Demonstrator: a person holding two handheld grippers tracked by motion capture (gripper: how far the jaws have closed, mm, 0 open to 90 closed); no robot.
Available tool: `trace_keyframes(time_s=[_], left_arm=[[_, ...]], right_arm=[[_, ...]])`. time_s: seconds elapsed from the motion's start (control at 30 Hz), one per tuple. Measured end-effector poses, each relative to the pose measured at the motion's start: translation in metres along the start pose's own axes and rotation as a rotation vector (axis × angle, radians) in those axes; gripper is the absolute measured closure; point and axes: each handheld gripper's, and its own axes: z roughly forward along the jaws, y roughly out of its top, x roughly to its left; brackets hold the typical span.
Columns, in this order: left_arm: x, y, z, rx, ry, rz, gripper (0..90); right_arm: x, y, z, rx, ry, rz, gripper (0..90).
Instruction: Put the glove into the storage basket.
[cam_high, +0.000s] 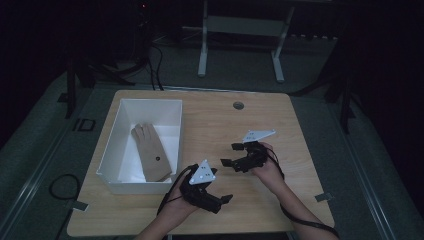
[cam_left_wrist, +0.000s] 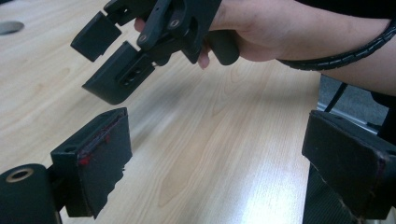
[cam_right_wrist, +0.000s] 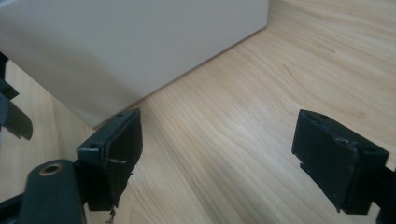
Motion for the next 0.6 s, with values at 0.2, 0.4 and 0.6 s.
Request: trace_keyframes(time_s=[0.2, 0.4, 0.6], left_arm=[[0.001, -0.015, 0.011, 0.035, -0.002, -0.004, 8.6], [0.003, -0.028, 0.021, 0.068, -0.002, -0.013, 8.5], [0.005, -0.039, 0.028, 0.079, -0.007, -0.022, 8.5]], right_arm=[[-0.005, -0.014, 0.004, 0.021, -0.012, 0.005, 14.8], [-0.013, -0.028, 0.007, 0.018, -0.037, 0.015, 14.9], [-0.019, -0.044, 0.010, 0.043, -0.043, 0.017, 14.6]])
